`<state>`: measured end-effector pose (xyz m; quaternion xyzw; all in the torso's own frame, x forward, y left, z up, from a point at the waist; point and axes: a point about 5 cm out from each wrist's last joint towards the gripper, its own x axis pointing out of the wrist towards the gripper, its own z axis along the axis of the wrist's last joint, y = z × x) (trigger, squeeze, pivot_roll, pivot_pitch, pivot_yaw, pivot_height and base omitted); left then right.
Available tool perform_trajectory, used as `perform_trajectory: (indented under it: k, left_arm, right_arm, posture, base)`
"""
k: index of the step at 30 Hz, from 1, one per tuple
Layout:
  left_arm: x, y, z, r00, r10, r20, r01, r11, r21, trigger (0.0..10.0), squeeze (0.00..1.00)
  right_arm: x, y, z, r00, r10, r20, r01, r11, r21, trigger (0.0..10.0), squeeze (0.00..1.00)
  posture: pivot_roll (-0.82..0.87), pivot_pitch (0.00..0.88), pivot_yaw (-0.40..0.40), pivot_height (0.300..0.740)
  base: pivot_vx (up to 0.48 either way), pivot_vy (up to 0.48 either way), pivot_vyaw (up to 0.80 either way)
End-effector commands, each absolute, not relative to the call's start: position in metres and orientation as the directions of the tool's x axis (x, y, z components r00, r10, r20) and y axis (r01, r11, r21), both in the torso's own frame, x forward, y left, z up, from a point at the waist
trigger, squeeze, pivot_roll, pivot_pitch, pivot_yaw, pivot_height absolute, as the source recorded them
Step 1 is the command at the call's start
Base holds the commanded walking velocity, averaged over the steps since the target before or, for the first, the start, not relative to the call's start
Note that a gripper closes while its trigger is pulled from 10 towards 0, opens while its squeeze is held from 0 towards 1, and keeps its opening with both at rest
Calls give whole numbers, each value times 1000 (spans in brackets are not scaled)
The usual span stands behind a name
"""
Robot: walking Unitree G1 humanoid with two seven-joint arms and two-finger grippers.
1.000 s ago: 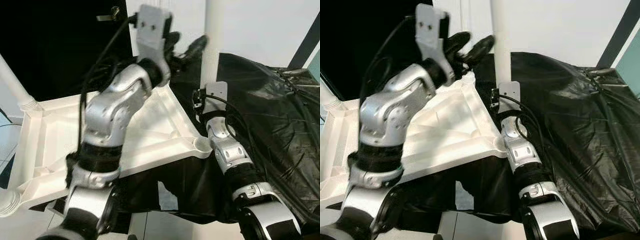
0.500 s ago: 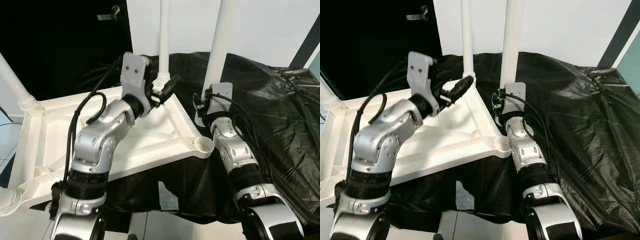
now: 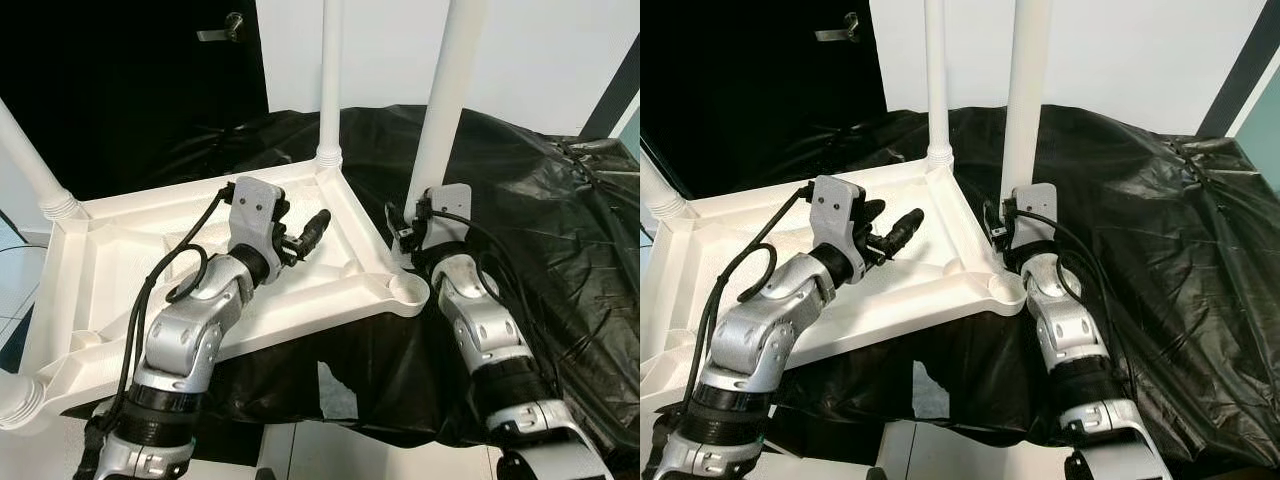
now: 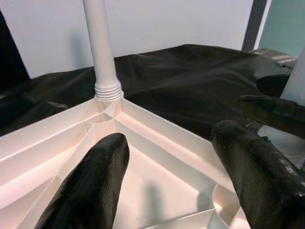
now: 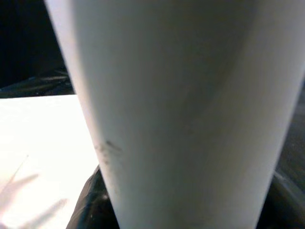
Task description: Building children table
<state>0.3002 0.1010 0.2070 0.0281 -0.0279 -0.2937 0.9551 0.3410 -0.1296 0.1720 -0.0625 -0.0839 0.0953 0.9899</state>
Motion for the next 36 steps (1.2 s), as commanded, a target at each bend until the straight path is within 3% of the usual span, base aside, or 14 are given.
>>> perform_trajectory:
  k: [1,16,36]
  left_arm:
    - [294,96,203,758,-652,17,647,755,108,10000,0]
    - [292,91,187,741,-668,-69,671,738,73,10000,0]
    - [278,88,176,672,-730,-122,739,655,157,10000,0]
  right_arm:
    - [339,-128,175,961,221,164,-200,971,-133,10000,0]
    - [336,-137,181,960,216,180,-191,971,-144,10000,0]
    - [329,-130,177,953,260,156,-238,960,-146,10000,0]
  posture:
    - [97,0,-7,740]
    - [90,0,1,740]
    - [83,0,1,740]
  base:
    - [0,0,0]
    - [0,0,0]
    - [0,0,0]
